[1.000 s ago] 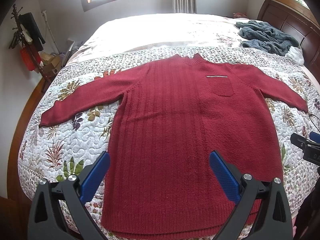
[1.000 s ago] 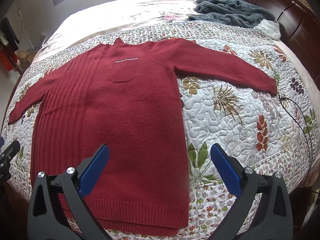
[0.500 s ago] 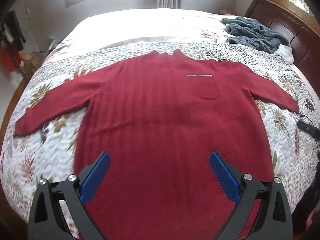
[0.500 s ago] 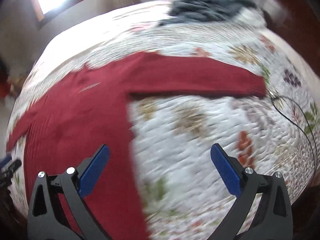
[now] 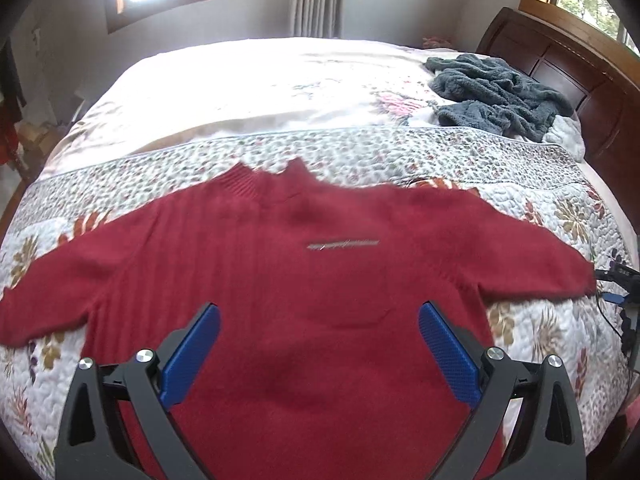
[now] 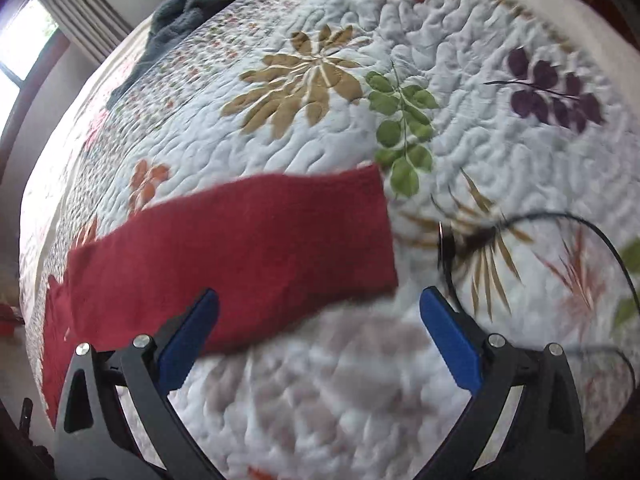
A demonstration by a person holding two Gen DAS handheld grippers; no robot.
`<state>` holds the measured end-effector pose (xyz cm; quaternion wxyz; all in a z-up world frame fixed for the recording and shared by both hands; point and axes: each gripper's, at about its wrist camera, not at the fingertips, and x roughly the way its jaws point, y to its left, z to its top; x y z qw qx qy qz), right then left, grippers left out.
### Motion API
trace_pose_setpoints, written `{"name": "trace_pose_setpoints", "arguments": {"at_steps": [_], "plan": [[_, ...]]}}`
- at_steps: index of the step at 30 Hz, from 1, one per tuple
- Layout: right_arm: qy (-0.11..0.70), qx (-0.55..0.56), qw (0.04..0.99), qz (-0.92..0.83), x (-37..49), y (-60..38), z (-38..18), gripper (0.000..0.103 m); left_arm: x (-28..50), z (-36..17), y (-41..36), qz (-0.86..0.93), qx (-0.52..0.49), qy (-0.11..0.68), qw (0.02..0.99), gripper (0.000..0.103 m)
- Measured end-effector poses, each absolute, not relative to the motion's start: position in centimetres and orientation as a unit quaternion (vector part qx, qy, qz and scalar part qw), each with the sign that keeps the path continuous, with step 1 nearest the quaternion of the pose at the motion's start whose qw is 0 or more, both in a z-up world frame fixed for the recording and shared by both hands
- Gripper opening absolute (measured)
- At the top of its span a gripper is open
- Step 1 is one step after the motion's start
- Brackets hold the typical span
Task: Fold small clothes
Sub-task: 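Move the right gripper to the sweater's sleeve cuff and grasp it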
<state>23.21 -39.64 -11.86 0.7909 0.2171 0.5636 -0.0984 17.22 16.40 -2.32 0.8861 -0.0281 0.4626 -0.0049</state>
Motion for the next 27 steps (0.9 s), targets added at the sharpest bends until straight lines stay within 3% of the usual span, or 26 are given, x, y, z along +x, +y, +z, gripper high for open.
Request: {"name": "trace_pose_setpoints", "arguments": {"at_steps": [4,6,10,11,12,15,27], "plan": [[0.574,0.223,0.783,-0.090,25.3,-40.7,-13.8,0.097,18.0,-3.0,15.4,-0.008,-0.024,0.463,0.886,0.099],[0.583,0.229,0.774,-0.089,25.9,-41.3,-14.8,0.087,18.1,-3.3,15.2,-0.009,-0.019,0.465,0.885,0.099],[0.576,0.235,0.778,-0.090,26.3,-42.2,-15.0,0.076,18.0,-3.8,15.3,-0.005,-0.005,0.464,0.886,0.099],[0.573,0.231,0.781,-0.089,26.3,-42.2,-14.8,0.063,18.0,-3.8,15.2,-0.004,-0.003,0.465,0.885,0.099],[0.571,0.230,0.784,-0.084,26.3,-42.2,-14.6,0.043,18.0,-4.0,15.3,-0.003,-0.003,0.466,0.885,0.099],[0.568,0.236,0.784,-0.081,26.0,-42.5,-14.0,0.009,17.9,-4.2,15.6,-0.001,-0.009,0.468,0.883,0.099],[0.533,0.170,0.828,-0.042,24.8,-36.5,-6.7,0.005,17.6,-4.1,18.8,0.023,-0.016,0.477,0.879,0.099]]}}
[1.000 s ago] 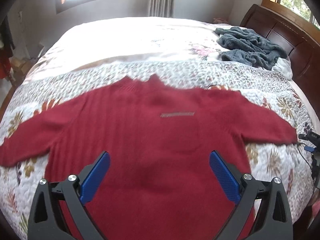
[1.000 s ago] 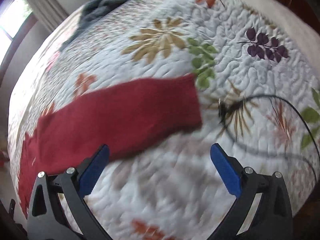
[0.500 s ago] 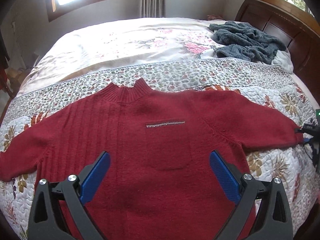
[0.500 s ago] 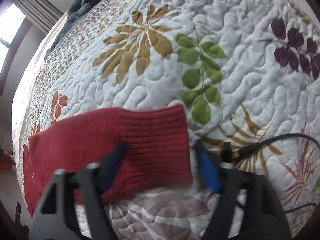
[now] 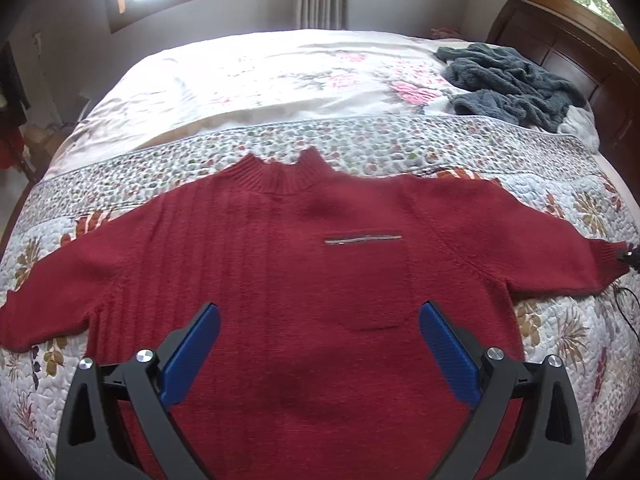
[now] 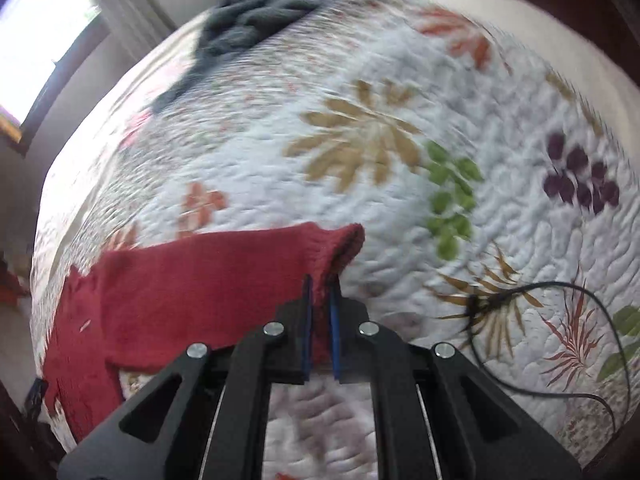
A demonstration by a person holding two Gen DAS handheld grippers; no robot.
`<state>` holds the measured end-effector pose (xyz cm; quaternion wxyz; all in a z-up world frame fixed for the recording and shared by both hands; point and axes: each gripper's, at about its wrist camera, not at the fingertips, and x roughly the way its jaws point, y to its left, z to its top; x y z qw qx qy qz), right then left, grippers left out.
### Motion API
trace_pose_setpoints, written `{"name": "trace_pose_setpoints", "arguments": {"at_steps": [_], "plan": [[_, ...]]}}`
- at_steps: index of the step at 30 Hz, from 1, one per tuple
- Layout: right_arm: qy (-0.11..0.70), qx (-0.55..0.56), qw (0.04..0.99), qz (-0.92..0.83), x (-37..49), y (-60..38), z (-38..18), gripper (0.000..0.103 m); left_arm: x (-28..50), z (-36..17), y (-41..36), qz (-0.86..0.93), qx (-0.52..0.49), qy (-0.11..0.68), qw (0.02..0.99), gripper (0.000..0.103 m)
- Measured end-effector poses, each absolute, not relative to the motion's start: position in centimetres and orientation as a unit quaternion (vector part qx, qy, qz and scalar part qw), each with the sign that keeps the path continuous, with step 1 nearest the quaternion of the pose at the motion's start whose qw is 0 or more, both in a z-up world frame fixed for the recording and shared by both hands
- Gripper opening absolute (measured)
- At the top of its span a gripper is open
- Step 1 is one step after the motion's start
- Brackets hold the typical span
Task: Fold small clothes
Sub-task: 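Carry the cuff across the sweater body with the right gripper and release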
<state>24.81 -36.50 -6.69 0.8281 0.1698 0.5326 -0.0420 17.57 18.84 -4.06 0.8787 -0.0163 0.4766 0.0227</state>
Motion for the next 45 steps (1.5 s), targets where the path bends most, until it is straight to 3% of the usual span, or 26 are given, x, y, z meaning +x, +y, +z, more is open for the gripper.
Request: {"name": "trace_pose_setpoints", "arguments": {"at_steps": [16,29,31,33,37,45], "plan": [[0.517,0.081,0.827,0.205,27.6,-7.6,-1.7,0.005,15.7,-5.3,24.4,0.050,-0.045,0.498,0.864,0.099],[0.582,0.058,0.767,0.265,28.8,6.8,-8.4,0.006,14.7,-6.2,26.7,0.051,-0.052,0.509,0.858,0.099],[0.597,0.061,0.756,0.261,29.0,6.9,-9.9,0.012,14.8,-6.5,26.4,0.045,-0.054,0.515,0.855,0.099],[0.602,0.093,0.743,0.277,28.8,6.4,-10.2,0.030,15.0,-6.8,25.8,0.036,-0.053,0.519,0.853,0.099],[0.571,0.133,0.748,0.311,27.4,3.6,-7.6,0.045,15.8,-7.7,24.1,0.012,-0.064,0.532,0.845,0.099],[0.537,0.141,0.788,0.265,24.2,-5.6,-4.9,0.046,19.7,-10.9,20.0,-0.029,-0.134,0.571,0.810,0.099]]}}
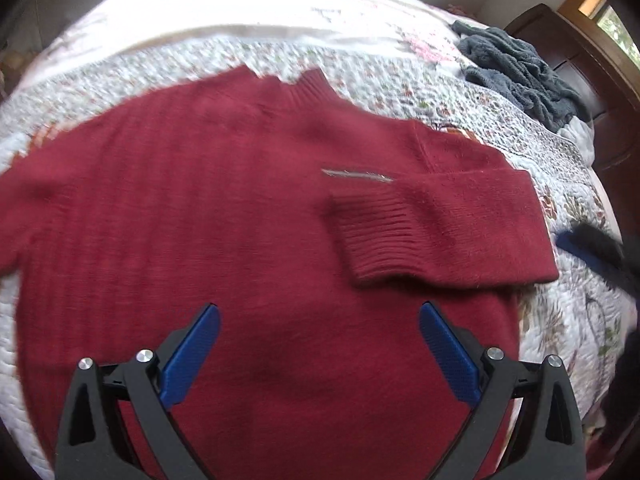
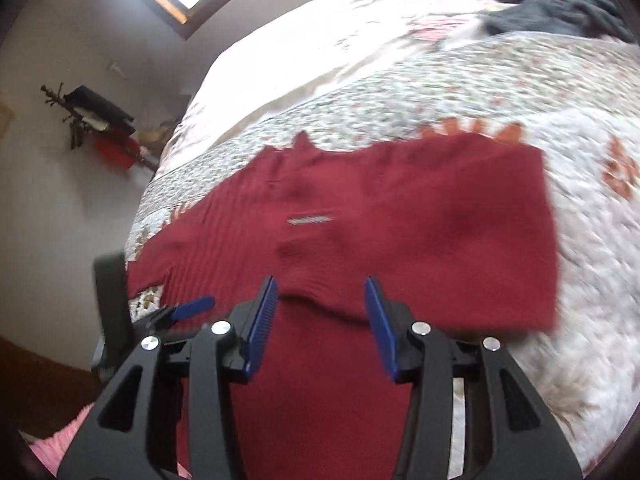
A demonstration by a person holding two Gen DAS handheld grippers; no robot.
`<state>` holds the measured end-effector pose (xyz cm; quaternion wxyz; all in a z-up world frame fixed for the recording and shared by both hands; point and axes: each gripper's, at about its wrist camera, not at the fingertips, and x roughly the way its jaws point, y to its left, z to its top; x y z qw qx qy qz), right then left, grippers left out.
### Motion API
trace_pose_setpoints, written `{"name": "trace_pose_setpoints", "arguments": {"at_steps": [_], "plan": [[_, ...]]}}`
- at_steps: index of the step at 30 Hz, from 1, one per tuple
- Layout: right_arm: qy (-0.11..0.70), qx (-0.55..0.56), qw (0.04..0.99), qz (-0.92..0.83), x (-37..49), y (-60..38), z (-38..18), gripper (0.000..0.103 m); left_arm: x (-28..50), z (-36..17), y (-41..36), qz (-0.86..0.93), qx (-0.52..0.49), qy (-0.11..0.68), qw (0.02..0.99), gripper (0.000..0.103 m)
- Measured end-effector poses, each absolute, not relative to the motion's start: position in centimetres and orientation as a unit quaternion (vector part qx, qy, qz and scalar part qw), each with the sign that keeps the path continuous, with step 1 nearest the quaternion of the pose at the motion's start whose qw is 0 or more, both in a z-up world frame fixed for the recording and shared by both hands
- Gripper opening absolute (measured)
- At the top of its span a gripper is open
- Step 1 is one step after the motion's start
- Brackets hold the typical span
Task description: Fold small clothes
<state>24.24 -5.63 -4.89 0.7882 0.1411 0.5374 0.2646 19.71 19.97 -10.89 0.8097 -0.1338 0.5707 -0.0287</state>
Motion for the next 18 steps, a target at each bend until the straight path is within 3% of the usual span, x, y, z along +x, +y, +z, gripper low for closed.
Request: {"name": "trace_pose_setpoints", "arguments": {"at_steps": [2,6,8,10,11,13,18], "plan": [[0.537,0.141,0.793,0.249,22.8,-7.5,-5.4,0.046,21.0,-12.3,19.4,-0.038,-0.163,0.584,0.794,0.099],[0.542,0.148,0.796,0.223,20.5,-10.2,-7.2,0.046,22.8,-13.6,18.9,-0.041,-0.206,0.591,0.779,0.080],[0.545,0.148,0.797,0.213,19.9,-11.1,-7.8,0.046,23.4,-13.7,18.7,-0.035,-0.210,0.591,0.778,0.061],[0.548,0.144,0.799,0.200,19.5,-11.7,-8.6,0.046,23.9,-13.7,18.8,-0.031,-0.219,0.590,0.777,0.029],[0.549,0.144,0.800,0.195,19.4,-12.1,-8.7,0.046,24.0,-13.6,18.9,-0.026,-0.219,0.589,0.777,0.027],[0.551,0.154,0.799,0.187,19.4,-13.0,-9.2,0.046,23.9,-12.8,19.3,-0.016,-0.206,0.578,0.790,0.005],[0.548,0.173,0.799,0.176,19.9,-13.8,-9.3,0.046,22.2,-8.5,21.7,-0.031,-0.220,0.508,0.832,0.004]]}}
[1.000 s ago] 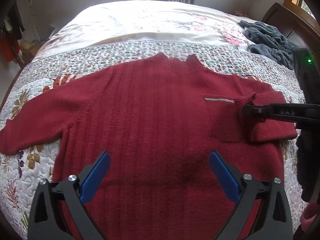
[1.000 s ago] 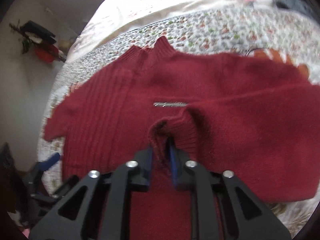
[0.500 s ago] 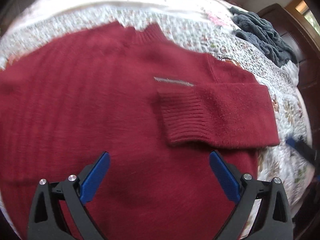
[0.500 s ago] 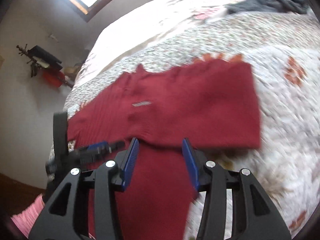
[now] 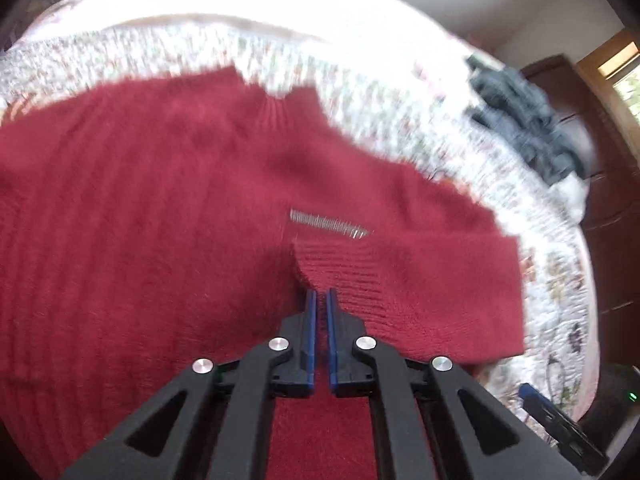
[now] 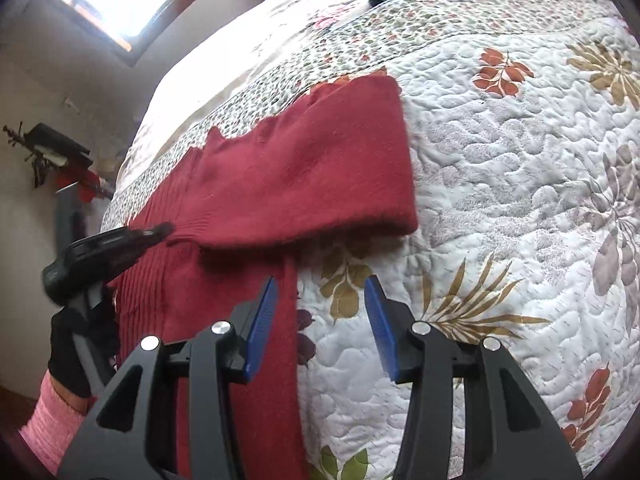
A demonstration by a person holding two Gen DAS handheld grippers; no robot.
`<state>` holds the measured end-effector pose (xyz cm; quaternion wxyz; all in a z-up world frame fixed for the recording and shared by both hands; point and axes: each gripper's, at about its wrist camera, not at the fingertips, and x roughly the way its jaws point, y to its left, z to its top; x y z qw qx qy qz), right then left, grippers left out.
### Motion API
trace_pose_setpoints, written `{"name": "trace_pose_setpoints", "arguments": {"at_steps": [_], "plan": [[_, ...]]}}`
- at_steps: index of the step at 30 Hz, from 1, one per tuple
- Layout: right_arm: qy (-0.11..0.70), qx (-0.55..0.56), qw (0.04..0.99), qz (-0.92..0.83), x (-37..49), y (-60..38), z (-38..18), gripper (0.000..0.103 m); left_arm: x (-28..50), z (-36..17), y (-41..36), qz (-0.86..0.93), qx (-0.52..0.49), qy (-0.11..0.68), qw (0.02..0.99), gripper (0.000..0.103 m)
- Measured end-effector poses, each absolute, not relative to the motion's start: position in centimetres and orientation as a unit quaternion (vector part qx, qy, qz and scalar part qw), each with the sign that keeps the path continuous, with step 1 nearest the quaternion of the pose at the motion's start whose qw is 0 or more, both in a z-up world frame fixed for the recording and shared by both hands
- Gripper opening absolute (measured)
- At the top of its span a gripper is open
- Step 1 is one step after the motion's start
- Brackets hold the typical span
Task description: Fold small clothes
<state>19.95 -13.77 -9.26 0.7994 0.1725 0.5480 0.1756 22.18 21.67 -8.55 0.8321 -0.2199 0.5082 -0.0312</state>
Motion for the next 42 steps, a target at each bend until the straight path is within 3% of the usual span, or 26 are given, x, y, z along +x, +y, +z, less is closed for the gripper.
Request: {"name": "trace_pose_setpoints", "arguments": {"at_steps": [11,24,29,32,36,42], "plan": [[0.549,0.175,0.798,0.178,22.5,-12.1,-8.9,0.046,21.2,-4.4,32.1,0.061,-0.210,0.443,0.869,0.003],[0.592,0.118,0.778,0.173,27.5,-6.0,-13.4,0.044,22.6,-12.5,36.2,0.118,-0.148,0.521,0.832,0.002],[0.604,0.151,0.763,0.175,27.6,-7.3,-15.6,0.042,22.6,-13.5,37.0,0.117,-0.137,0.532,0.827,0.003],[0.601,0.140,0.768,0.171,27.0,-7.4,-14.2,0.045,21.7,-11.5,37.6,0.124,-0.143,0.519,0.833,0.008],[0.561,0.135,0.796,0.184,26.0,-6.9,-9.7,0.045,21.0,-7.6,36.2,0.107,-0.129,0.483,0.859,0.028],[0.571,0.090,0.786,0.222,26.7,-1.3,-9.0,0.045,22.6,-8.5,31.7,0.045,-0.127,0.509,0.850,0.032]]}}
